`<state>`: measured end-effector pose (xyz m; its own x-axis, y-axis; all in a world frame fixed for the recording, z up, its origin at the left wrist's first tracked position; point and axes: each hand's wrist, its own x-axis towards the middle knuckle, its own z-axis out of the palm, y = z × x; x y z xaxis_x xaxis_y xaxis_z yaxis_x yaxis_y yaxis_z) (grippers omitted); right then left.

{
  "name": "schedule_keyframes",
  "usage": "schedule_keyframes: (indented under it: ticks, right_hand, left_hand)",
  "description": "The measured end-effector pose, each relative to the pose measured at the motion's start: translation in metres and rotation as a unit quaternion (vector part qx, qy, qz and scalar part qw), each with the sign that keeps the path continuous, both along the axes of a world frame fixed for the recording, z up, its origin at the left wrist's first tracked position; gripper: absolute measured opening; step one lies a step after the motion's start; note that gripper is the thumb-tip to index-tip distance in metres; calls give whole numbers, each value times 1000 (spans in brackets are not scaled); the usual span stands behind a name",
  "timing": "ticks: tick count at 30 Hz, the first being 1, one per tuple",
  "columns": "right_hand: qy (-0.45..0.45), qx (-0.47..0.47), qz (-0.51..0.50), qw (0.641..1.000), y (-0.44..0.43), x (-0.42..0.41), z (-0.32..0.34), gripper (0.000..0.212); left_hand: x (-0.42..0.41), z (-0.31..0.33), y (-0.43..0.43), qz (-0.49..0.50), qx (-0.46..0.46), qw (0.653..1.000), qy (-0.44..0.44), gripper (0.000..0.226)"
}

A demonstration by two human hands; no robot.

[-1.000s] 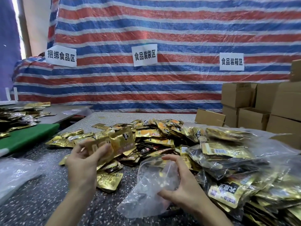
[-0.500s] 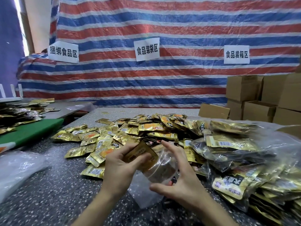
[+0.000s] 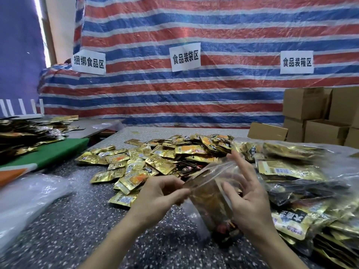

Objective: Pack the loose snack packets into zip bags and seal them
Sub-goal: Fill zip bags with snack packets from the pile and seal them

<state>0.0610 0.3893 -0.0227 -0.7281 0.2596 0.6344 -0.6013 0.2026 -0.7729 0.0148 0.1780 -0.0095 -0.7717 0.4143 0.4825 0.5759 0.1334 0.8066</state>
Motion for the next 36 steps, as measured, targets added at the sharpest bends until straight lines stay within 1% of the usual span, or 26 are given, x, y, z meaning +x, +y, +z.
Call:
schedule_keyframes:
  ticks: [1,3,4,5,9,12,13,15,16,17,18,19,20,21,22,23,25,26,28,30,32,33,34,36]
  right_hand:
    - [14,14,-14,1000,1,1,1,77]
    - [32,43,-38,998,2,2,4,76]
    - [35,54,-39,997,2,2,4,76]
    - [38,65,-37,996,1,2,3,77]
    - [62,84,-42,994,-3,3,-1,78]
    - [82,77,-42,993,-3,1,-3,76]
    - [79,66,-32,994,-3,0,-4,76]
    - [72,54,-25,996,-3,0,-4,75]
    - [72,51,-28,996,-2,-1,-3,74]
    - [74,49,-30,996,-2,-1,-3,74]
    - [73,48,-32,996,-1,-1,-3,74]
    - [70,47,-33,996,0,-1,-3,74]
    - [65,46,-33,996,1,-1,-3,73]
    - [57,43,-31,997,1,-2,-3,73]
    - [49,41,-28,998,2,-3,-5,73]
    - [43,39,-24,998,3,-3,-5,73]
    - [36,36,-13,999,2,-4,-6,74]
    - [38,35,-5,999,2,-4,-6,74]
    - [41,34,7,999,1,-4,-6,70]
    - [38,25,13,999,0,-4,-5,65]
    - [40,21,11,999,-1,-3,-4,67]
    - [42,23,9,999,-1,-3,-4,69]
    - [42,25,8,999,-1,-2,-4,70]
    - [42,29,10,999,-2,-1,-3,70]
  left_hand:
    - [2,1,2,24,51,998,24,4]
    - [3,5,3,64,163,982,64,7]
    - [2,7,2,75,208,972,75,8]
    - [1,8,1,82,233,966,80,9]
    - [-2,7,-3,99,231,963,96,10]
    - [0,8,-3,100,263,951,128,7]
    - [-1,8,-4,92,273,949,132,13]
    - [-7,9,-7,68,288,951,87,21]
    - [-12,8,-10,71,273,958,52,20]
    - [-18,5,-15,93,226,969,27,17]
    - [-25,1,-22,132,120,984,18,14]
    - [-33,-3,-29,169,-42,985,17,19]
    - [-39,-9,-36,181,-211,960,7,28]
    - [-41,-14,-42,175,-342,923,-18,39]
    - [-43,-17,-47,167,-425,888,-46,52]
    - [-45,-18,-50,165,-466,866,-69,65]
    - [-46,-20,-51,170,-493,849,-89,83]
    - [-47,-21,-49,174,-511,838,-78,84]
    - [-49,-22,-47,192,-544,816,-34,75]
    - [-50,-21,-48,201,-554,808,-15,71]
    - [-51,-22,-50,197,-542,817,-18,72]
    - [-51,-24,-50,189,-528,828,-19,70]
    - [-51,-26,-50,178,-503,845,-27,69]
    - [-48,-29,-49,163,-424,889,-54,73]
